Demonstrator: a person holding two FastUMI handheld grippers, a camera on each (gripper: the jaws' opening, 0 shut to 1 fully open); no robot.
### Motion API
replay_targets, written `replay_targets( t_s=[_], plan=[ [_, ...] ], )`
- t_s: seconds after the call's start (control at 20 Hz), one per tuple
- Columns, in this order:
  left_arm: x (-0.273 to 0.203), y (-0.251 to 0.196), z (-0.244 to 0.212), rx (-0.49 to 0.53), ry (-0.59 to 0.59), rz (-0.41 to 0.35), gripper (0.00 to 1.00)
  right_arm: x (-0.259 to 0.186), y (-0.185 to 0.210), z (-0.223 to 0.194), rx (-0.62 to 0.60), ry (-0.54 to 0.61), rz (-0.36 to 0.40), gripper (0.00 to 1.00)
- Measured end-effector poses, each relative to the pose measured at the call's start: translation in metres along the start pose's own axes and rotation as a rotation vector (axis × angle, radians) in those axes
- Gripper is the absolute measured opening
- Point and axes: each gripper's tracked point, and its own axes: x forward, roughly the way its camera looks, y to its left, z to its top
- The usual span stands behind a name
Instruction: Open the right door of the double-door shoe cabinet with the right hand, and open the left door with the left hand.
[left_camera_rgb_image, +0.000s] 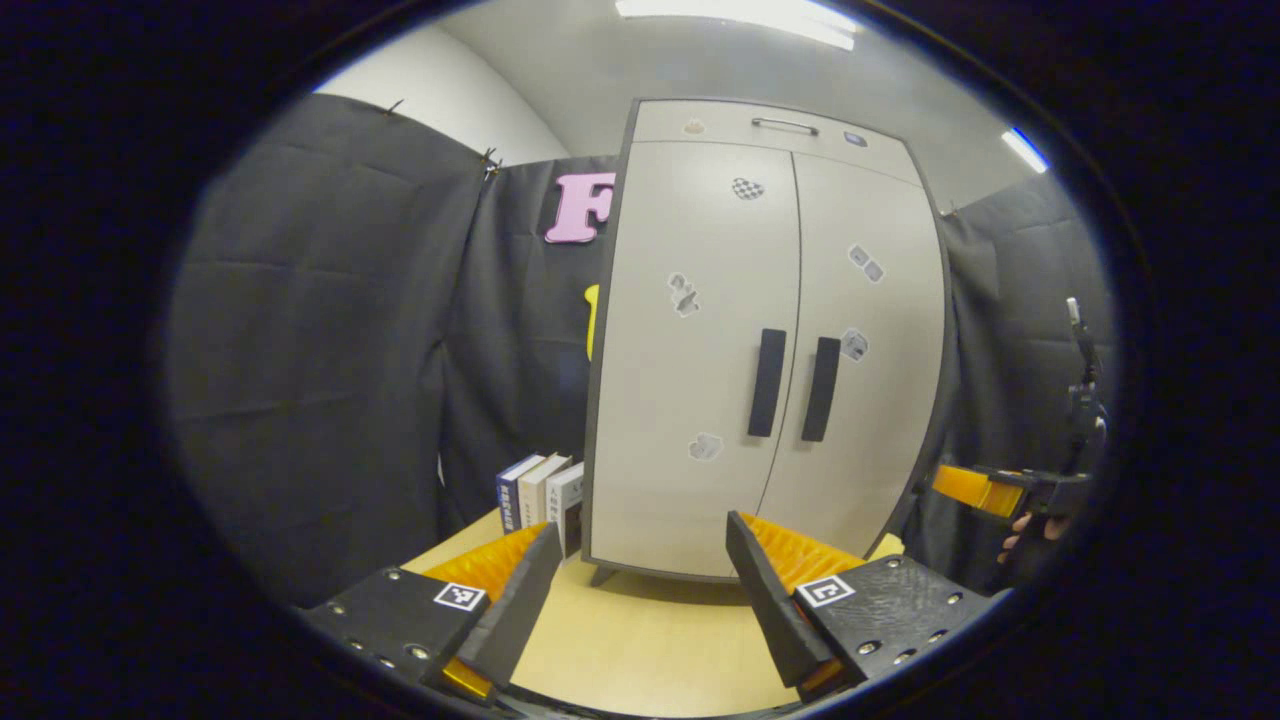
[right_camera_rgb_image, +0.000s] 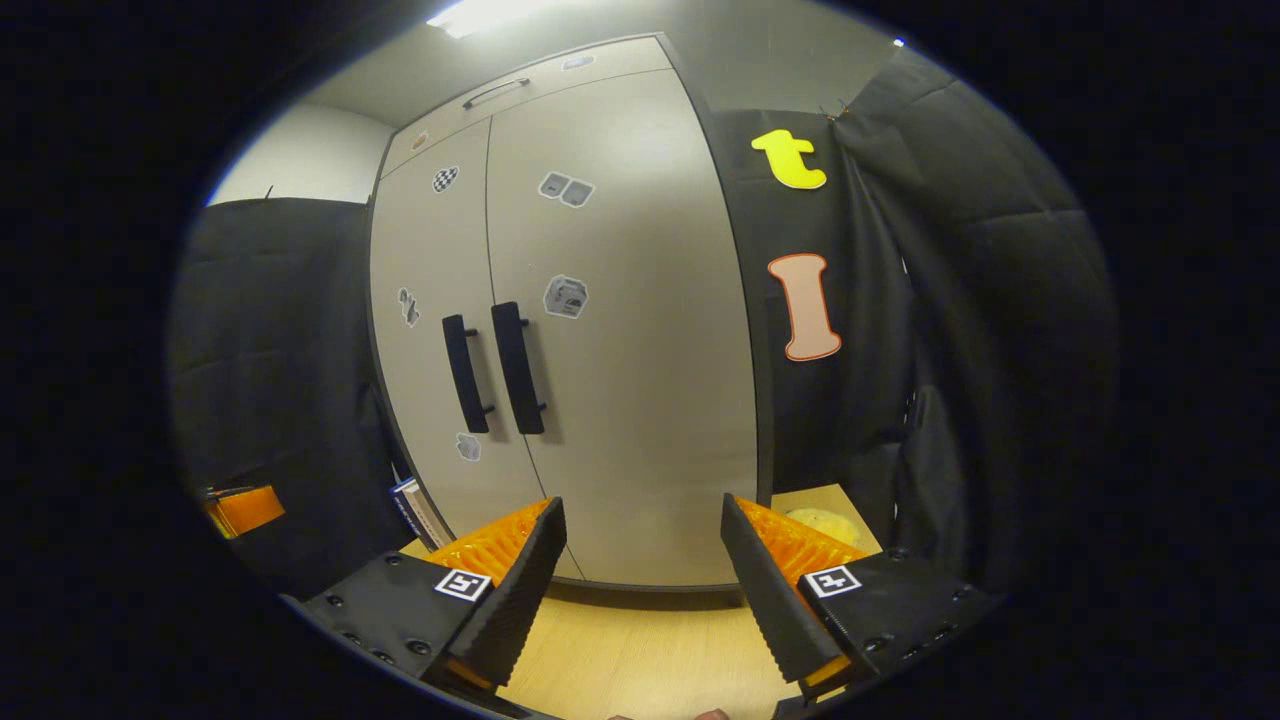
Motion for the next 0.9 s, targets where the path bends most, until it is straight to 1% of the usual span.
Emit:
replay_targets(
  t_s=[0.1, 0.3, 0.4, 0.6, 0.8, 0.9],
  plan=[
    [0.007, 0.013, 0.004, -0.033, -0.006, -0.012, 0.97, 0.005, 0.021, 0.013, 0.009, -0.012, 0.017, 0.98],
    [0.015, 0.044, 0.013, 0.007, -0.028, -0.024, 0.97, 0.027, 0.064, 0.055, 0.067, -0.042, 0.049, 0.98],
    [0.017, 0.059, 0.013, 0.033, -0.032, -0.03, 0.96, 0.041, 0.078, 0.076, 0.067, -0.073, 0.039, 0.98],
    [0.024, 0.09, 0.003, 0.061, -0.022, -0.043, 0.96, 0.066, 0.099, 0.104, 0.02, -0.115, 0.002, 0.98],
    [0.03, 0.117, -0.005, 0.031, -0.02, -0.053, 0.96, 0.089, 0.11, 0.121, -0.001, -0.18, -0.04, 0.98],
    [0.033, 0.131, -0.009, 0.011, -0.027, -0.056, 0.96, 0.103, 0.112, 0.119, 0.013, -0.175, -0.062, 0.98]
  ],
)
